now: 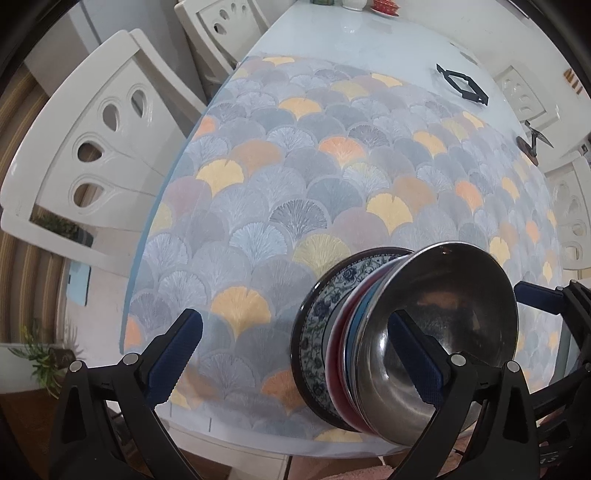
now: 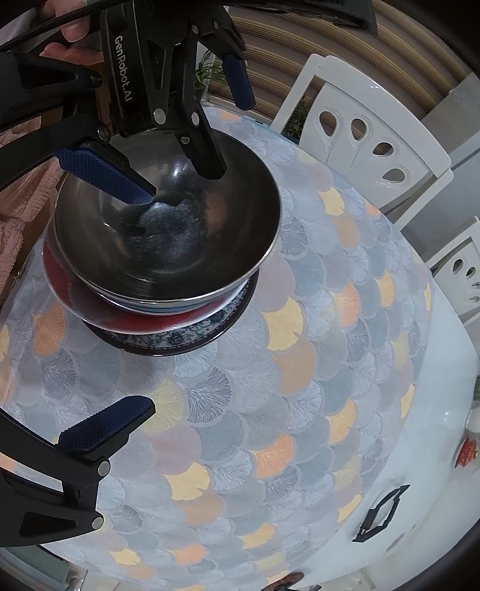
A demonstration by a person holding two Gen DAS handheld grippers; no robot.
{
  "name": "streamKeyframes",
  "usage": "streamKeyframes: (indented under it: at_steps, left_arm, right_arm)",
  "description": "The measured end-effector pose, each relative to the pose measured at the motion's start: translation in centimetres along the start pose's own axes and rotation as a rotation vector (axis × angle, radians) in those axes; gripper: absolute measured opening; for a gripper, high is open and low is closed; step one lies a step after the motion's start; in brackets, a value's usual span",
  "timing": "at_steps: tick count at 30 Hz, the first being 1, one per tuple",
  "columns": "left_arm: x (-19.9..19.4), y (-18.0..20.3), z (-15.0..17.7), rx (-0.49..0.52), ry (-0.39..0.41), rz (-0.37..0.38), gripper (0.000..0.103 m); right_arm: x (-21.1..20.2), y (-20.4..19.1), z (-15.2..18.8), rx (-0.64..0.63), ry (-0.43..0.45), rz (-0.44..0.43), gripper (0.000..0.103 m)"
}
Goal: Organize plates and bowls
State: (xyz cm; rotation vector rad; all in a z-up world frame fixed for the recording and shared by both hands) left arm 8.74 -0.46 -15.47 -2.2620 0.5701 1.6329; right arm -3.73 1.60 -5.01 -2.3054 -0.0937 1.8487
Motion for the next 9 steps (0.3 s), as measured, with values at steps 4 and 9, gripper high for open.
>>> streamKeyframes:
  at_steps: [4, 9]
  left_arm:
    - [0.0, -0.1, -0.6, 0.015, 0.01, -0.011, 0.101]
    - [0.4, -0.1, -1.2, 0.024, 0.01, -0.001, 0.101]
  right_arm:
    - [-0.2, 0.0, -0.4, 0.002, 0.019, 0.005, 0.103]
    - [-0.3, 0.0, -0.8, 0.005, 0.03, 0.009, 0.103]
Point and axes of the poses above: each gripper's, at about its wrist camera, not at the fingertips, and x roughly the way its jaws point, y to its right, z to its underside, the point moved 7 cm from there along x, roughly the way its jaws point, and after that the axes turned 2 degrees about y, right-handed, at the moved point
